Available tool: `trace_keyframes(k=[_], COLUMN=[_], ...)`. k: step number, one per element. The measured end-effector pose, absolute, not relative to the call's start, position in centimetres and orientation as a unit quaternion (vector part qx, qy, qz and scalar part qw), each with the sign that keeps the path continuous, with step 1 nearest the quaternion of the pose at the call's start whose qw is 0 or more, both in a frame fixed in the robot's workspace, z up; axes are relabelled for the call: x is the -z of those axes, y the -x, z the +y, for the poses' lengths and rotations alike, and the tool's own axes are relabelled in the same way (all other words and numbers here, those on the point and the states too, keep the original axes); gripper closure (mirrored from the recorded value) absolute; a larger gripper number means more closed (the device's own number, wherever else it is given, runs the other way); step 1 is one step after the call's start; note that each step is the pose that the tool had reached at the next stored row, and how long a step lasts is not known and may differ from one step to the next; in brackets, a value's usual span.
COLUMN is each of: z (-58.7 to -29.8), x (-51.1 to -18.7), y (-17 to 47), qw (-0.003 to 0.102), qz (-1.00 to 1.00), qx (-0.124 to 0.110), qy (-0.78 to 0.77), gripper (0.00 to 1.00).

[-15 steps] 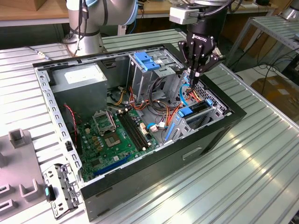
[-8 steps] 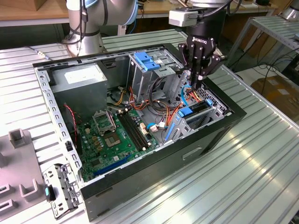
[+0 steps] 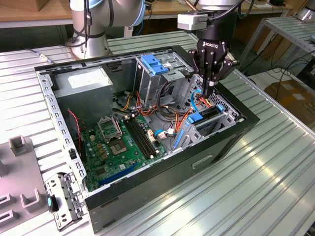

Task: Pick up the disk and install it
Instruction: 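Insert the second disk wire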

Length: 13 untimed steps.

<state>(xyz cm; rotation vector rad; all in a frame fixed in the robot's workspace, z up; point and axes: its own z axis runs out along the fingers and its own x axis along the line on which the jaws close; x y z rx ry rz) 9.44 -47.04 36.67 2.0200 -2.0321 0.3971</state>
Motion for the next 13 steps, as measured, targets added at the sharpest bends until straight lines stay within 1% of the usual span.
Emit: trace_keyframes(k=[3,7,10,13], z=[-47.4,-48.5,-49.2,-50.1], x=[-36.5,-36.4,-36.2,-36.1], y=[-9.4,-9.4,-9.3,-9.2], qw=[0.122,0.113,0.101,0.086], qz=[-0.697,-0.698,-0.699,-0.702], qx=[-0.135,-0.13,-0.118,-0.104], qy=[-0.693,-0.695,-0.698,-0.7], gripper=[0.84,0.84,0.84,0.84])
